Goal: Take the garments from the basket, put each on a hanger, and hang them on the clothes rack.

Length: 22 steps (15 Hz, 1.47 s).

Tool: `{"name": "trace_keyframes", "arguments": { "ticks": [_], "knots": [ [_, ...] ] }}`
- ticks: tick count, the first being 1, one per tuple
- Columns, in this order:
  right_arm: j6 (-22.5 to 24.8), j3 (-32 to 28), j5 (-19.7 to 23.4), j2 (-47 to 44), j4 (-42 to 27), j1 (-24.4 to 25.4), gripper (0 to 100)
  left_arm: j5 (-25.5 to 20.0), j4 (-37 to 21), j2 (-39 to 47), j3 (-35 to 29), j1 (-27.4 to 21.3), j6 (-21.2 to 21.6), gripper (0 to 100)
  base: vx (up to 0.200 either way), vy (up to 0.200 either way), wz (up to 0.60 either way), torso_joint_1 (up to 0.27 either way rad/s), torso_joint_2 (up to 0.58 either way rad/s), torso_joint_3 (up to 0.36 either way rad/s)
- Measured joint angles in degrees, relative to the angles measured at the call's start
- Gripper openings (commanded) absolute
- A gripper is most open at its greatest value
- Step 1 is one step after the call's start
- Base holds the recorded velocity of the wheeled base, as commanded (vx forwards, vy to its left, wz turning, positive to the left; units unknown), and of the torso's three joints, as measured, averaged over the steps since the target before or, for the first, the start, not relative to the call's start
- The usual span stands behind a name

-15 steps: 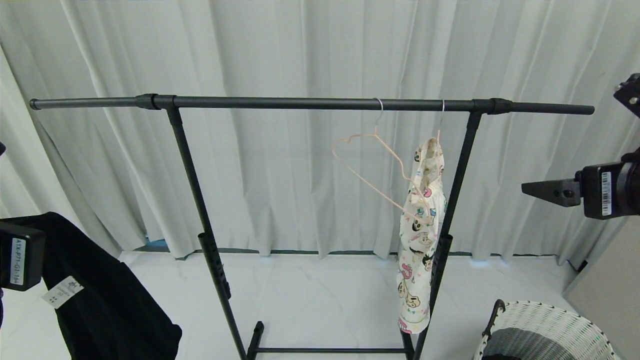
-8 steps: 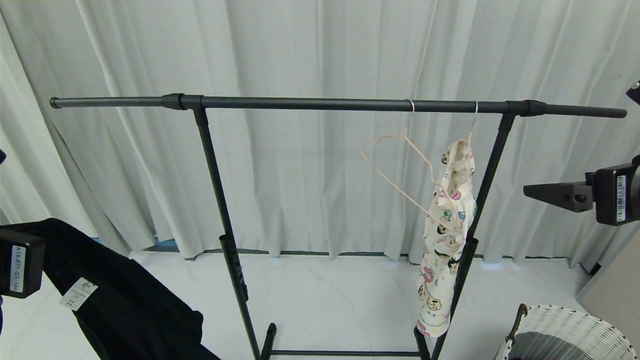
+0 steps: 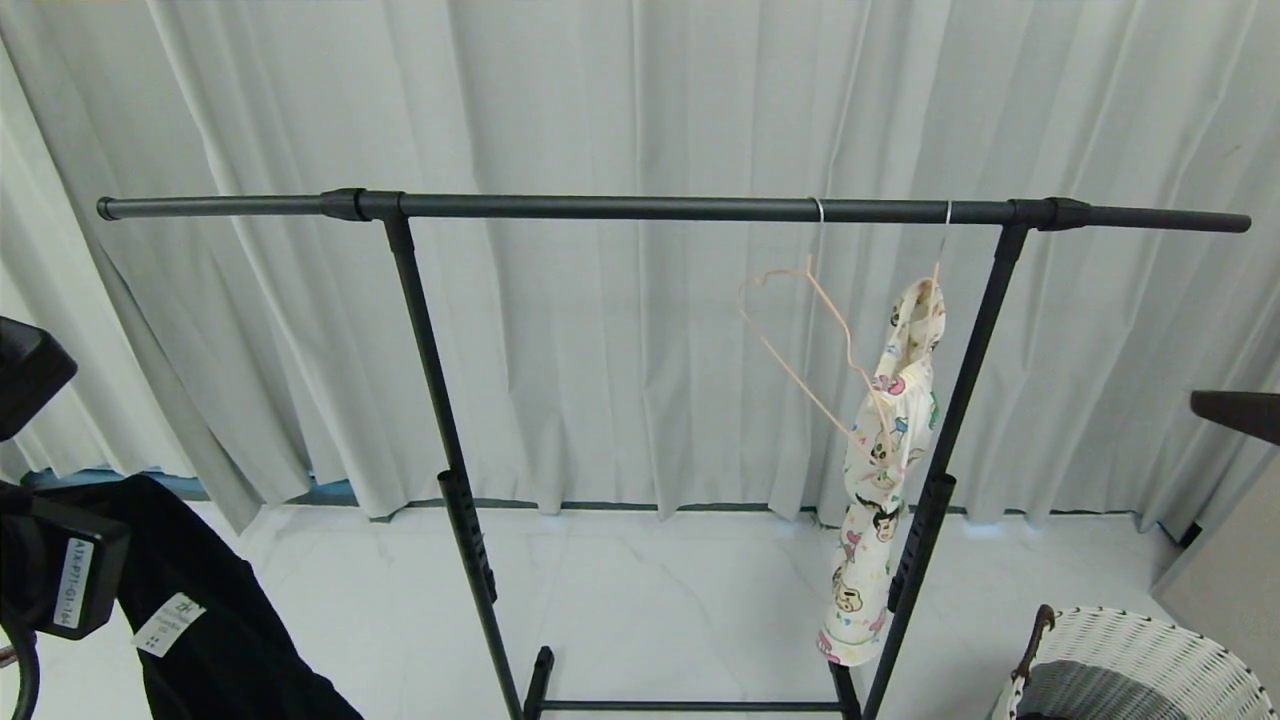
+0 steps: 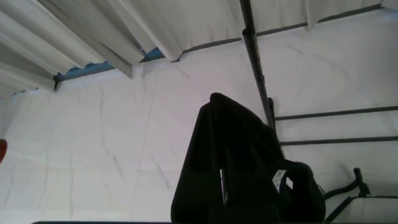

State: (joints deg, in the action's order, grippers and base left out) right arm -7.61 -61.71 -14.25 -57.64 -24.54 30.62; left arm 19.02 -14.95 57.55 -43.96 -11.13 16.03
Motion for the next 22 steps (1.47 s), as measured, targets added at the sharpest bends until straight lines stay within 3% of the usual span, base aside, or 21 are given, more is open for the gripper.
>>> {"name": "trace_keyframes", "arguments": {
  "ticks": [5, 10, 13, 15, 18, 22],
  "knots": [
    [0.09, -0.35, 0.90, 1.99, -0.96, 0.02, 100, 0.06, 0.52, 0.02, 0.39, -1.62, -0.38, 0, 0.000, 0.000, 0.00, 0.000, 0.00, 0.000],
    [0.28, 0.60, 3.58, 1.05, -0.69, 0.68, 100, 1.43, 6.24, 0.35, 1.88, -3.33, 0.85, 0, 0.000, 0.000, 0.00, 0.000, 0.00, 0.000],
    [1.04, 1.01, 7.56, -0.24, -0.37, -0.44, 100, 2.79, 7.16, 0.27, 1.74, -3.58, 0.85, 0, 0.200, 0.000, 0.00, -0.006, 0.00, -0.002],
    [1.51, 1.10, 8.16, -2.63, 3.88, -0.56, 100, 3.01, 7.25, 0.07, 1.29, -3.63, 0.85, 0, 0.200, 0.000, 0.00, 0.000, 0.00, 0.005],
    [1.58, 0.80, 6.13, -8.16, 9.35, -0.63, 100, 3.06, 7.25, -0.13, 0.68, -3.63, 0.85, 0, 0.200, 0.000, 0.00, 0.009, 0.00, 0.006],
    [1.18, -3.15, 5.17, -14.88, 9.87, -0.26, 100, 3.04, 7.97, -0.24, -0.02, -3.64, 0.85, 0, 0.200, 0.000, 0.00, 0.008, 0.00, -0.002]
  ]
}}
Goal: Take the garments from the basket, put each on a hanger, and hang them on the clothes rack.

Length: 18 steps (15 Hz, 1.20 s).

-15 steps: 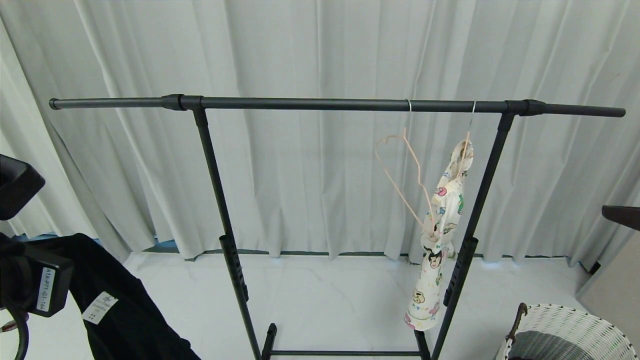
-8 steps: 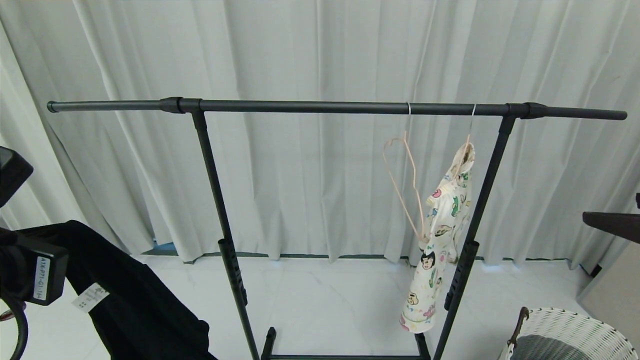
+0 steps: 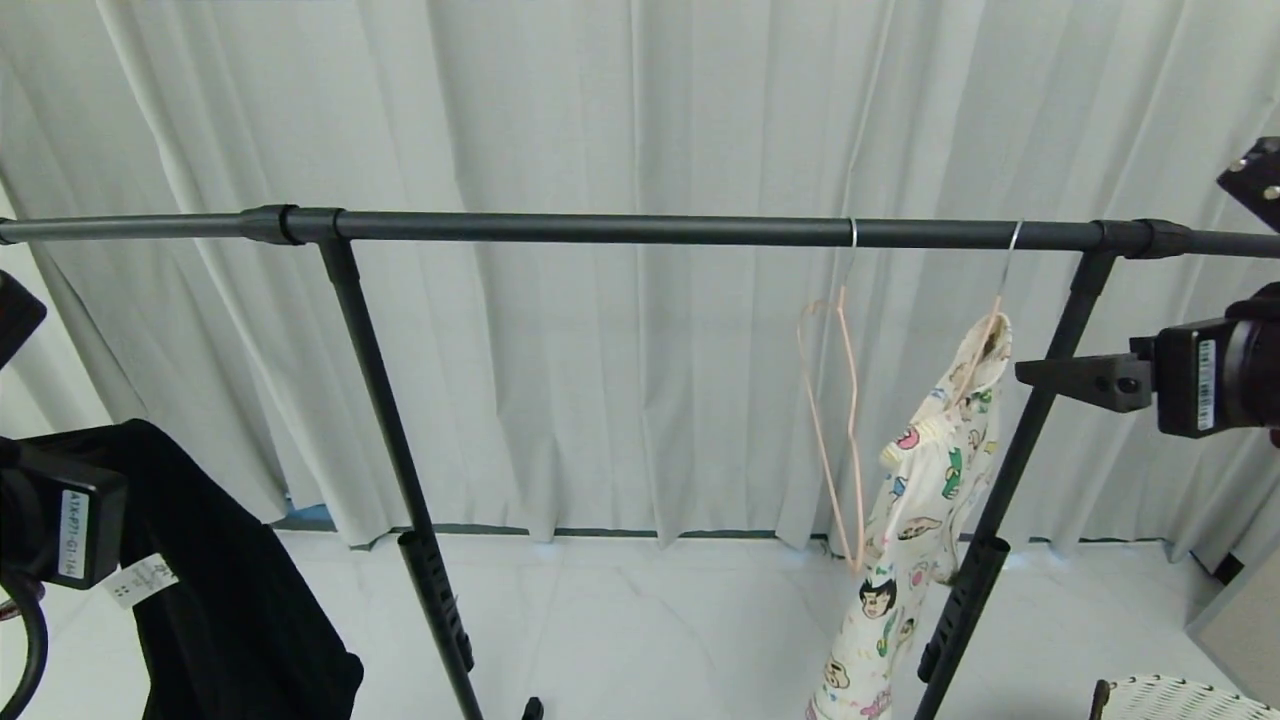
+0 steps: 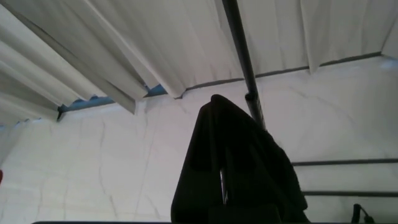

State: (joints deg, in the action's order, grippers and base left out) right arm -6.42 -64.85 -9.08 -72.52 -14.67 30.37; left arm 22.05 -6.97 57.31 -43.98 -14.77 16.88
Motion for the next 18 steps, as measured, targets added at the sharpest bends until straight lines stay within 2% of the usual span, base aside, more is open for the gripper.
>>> {"name": "trace_keyframes", "arguments": {
  "ticks": [2, 5, 8, 12, 15, 18],
  "knots": [
    [-1.05, -1.77, -0.73, -2.47, 0.02, 1.57, 100, 0.00, 2.40, 0.10, 0.07, 0.00, 0.00, 0, 0.000, 0.000, 0.00, 0.000, 0.00, 0.000],
    [-4.24, -2.69, -5.78, -4.51, -0.24, 6.86, 100, 0.00, 4.29, 0.62, 0.24, 0.06, 0.00, 0, 0.000, 0.000, 0.00, 0.000, 0.00, 0.000],
    [-5.56, -2.60, -6.35, -5.23, -0.28, 10.29, 100, 0.00, 4.33, 0.77, 0.22, 0.09, 0.13, 0, 0.000, 0.133, 0.00, 0.002, 0.00, 0.000],
    [-5.62, -2.56, -6.66, -6.53, -0.05, 11.25, 100, -0.02, 4.29, 1.34, 0.22, 0.09, 0.11, 0, 0.000, 0.200, 0.00, 0.004, 0.00, -0.001],
    [-6.13, -2.60, -10.51, -7.90, -0.06, 11.17, 100, -0.05, 4.41, 1.87, 0.30, 0.09, 0.09, 0, 0.000, 0.067, 0.00, -0.001, 0.00, -0.001],
    [-10.65, -2.56, -15.54, -9.67, -0.06, 11.28, 100, -0.05, 4.46, 2.15, 0.30, 0.12, 0.09, 0, 0.000, 0.000, 0.00, 0.000, 0.00, 0.000]
  ]
}}
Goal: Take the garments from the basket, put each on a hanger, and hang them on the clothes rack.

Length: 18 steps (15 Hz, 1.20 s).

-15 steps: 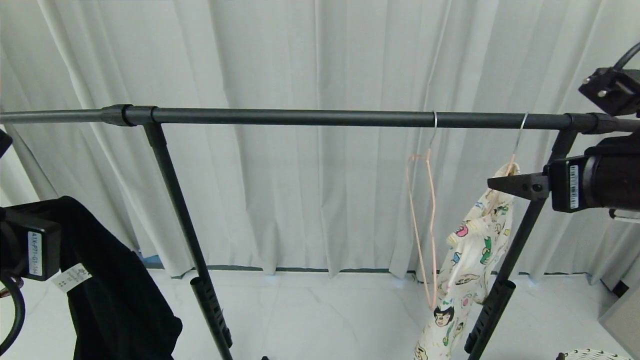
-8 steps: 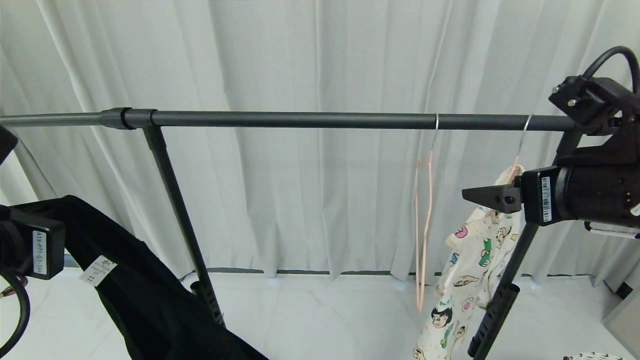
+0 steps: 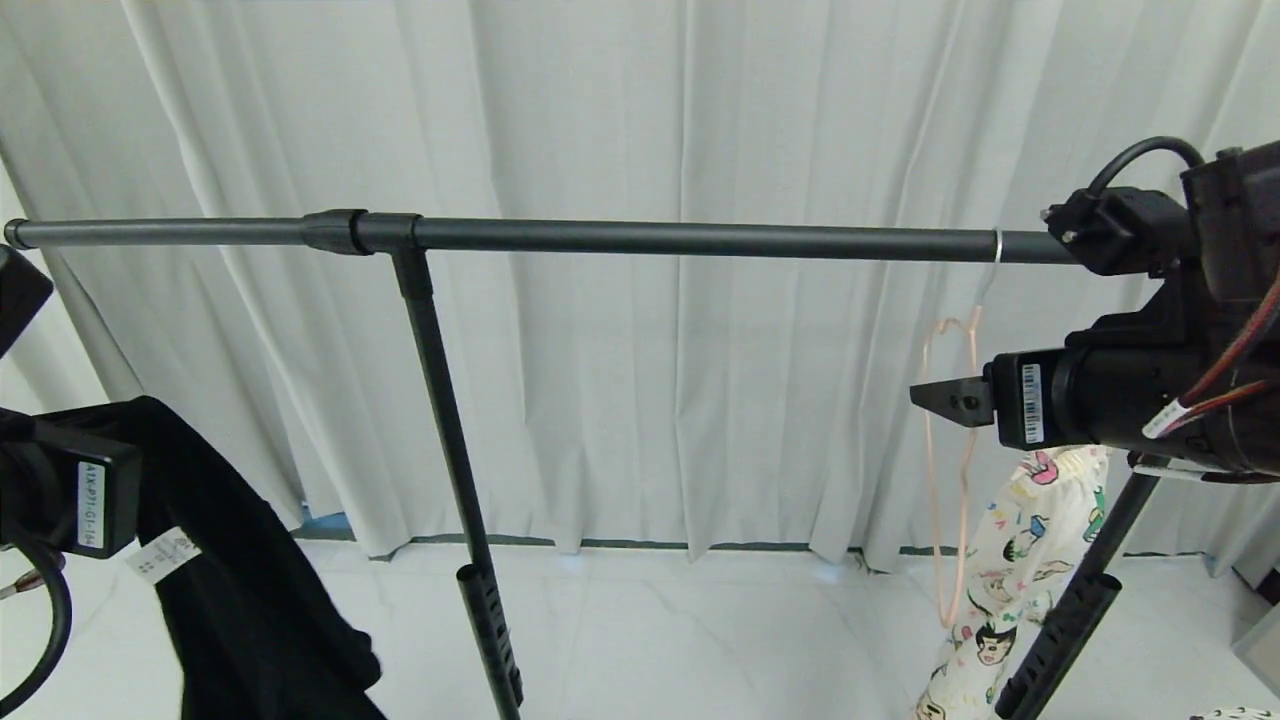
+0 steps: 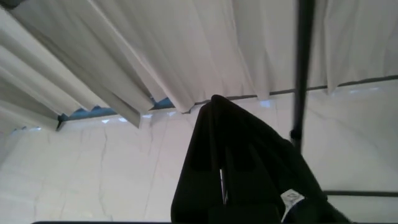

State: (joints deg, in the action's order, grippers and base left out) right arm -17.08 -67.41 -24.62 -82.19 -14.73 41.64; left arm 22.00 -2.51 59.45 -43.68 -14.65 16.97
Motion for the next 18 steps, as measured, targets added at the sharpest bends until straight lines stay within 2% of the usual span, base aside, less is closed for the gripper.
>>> {"name": "trace_keyframes", "arguments": {
  "ticks": [4, 7, 10, 15, 16, 18],
  "knots": [
    [-10.31, -0.17, -6.83, -5.07, -0.02, -0.06, 100, 0.05, 0.60, 0.00, -0.09, -0.01, -0.09, 0, 0.000, 0.000, 0.00, 0.000, 0.00, 0.000],
    [-15.87, -3.21, -8.48, -10.70, 0.04, 0.13, 100, -0.02, 2.72, -0.09, -0.01, -0.04, -0.09, 0, 0.000, 0.000, 0.00, 0.000, 0.00, 0.000],
    [-17.10, -5.62, -8.57, -14.67, -0.10, 0.37, 100, 0.00, 2.80, -0.09, 0.02, -0.04, -0.06, 0, 0.000, 0.000, 0.00, 0.000, 0.00, 0.000],
    [-18.49, -5.94, -8.61, -17.92, -0.11, 0.41, 100, -0.02, 2.76, -0.17, -0.09, -0.04, -0.02, 0, 0.000, 0.000, 0.00, 0.000, 0.00, 0.000],
    [-18.44, -5.94, -8.59, -18.31, -0.11, 0.48, 0, 0.00, 2.76, -0.22, -0.11, -0.04, -0.02, 0, 0.000, 0.000, 0.00, 0.000, 0.00, 0.000],
    [-18.33, -5.99, -8.61, -18.53, -0.29, 0.52, 0, -0.02, 2.76, -0.24, -0.15, -0.01, -0.02, 0, 0.000, 0.000, 0.00, 0.000, 0.00, 0.000]
  ]
}}
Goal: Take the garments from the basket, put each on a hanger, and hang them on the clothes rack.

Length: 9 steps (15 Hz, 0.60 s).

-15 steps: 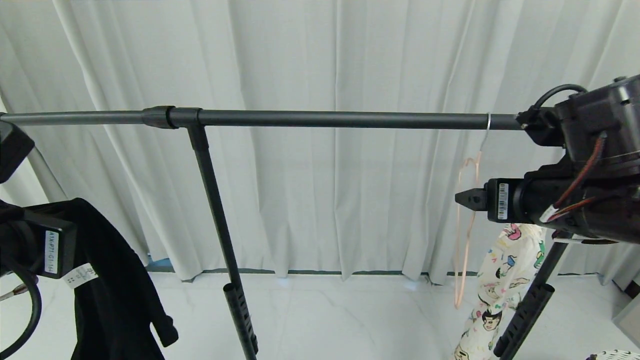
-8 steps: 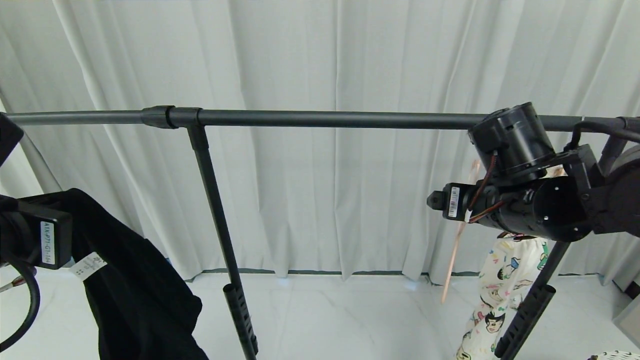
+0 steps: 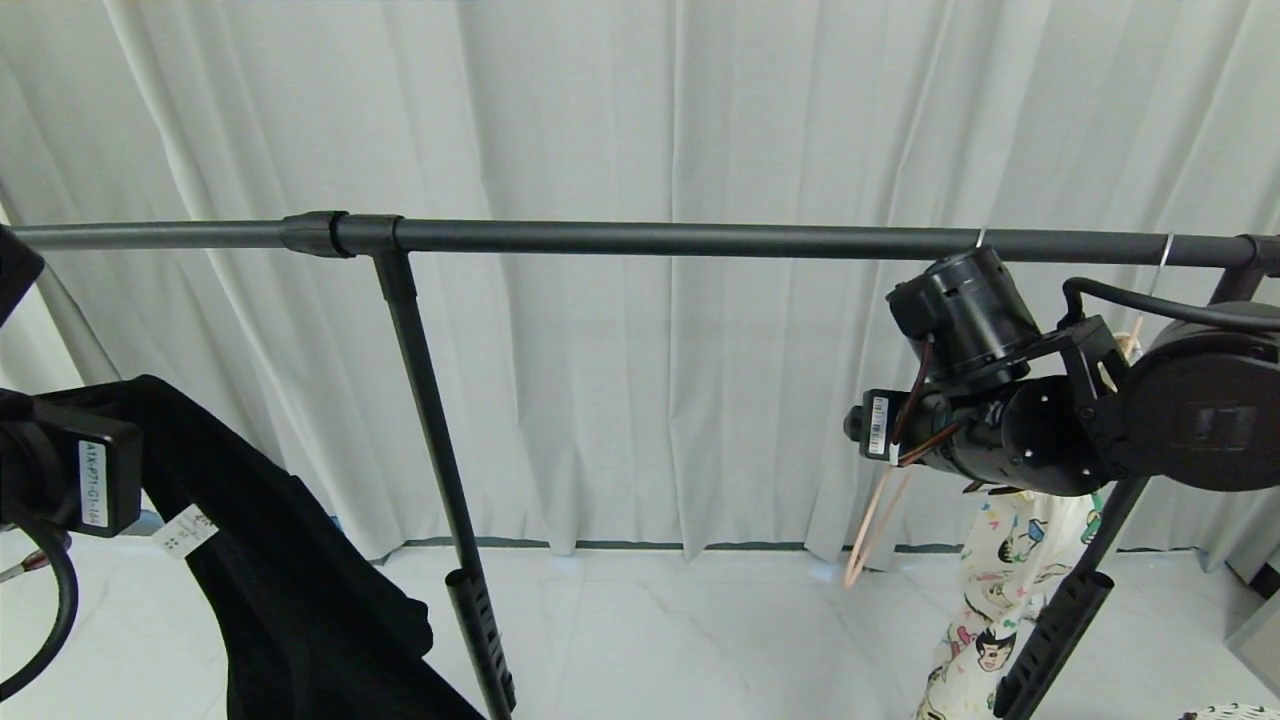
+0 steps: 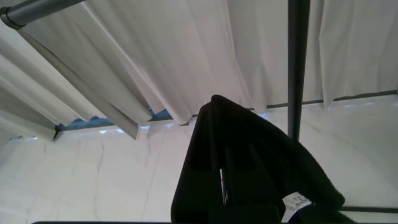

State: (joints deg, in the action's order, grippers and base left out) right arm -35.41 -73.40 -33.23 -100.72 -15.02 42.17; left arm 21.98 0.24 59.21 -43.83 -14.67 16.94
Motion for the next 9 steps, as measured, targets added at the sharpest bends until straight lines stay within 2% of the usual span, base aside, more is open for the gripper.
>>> {"name": "trace_keyframes", "arguments": {
  "ticks": [4, 9],
  "knots": [
    [0.63, 1.02, -0.05, 1.85, -1.43, -0.05, 0, -0.01, 0.00, -0.01, -0.05, 0.00, 0.00, 0, 0.000, 0.000, 0.00, 0.000, 0.00, 0.000],
    [6.60, 6.31, 1.51, 8.33, -2.50, -0.06, 0, -0.01, 0.05, -0.04, -0.11, 0.00, 0.00, 0, 0.000, 0.000, 0.00, 0.000, 0.00, 0.000]
  ]
}}
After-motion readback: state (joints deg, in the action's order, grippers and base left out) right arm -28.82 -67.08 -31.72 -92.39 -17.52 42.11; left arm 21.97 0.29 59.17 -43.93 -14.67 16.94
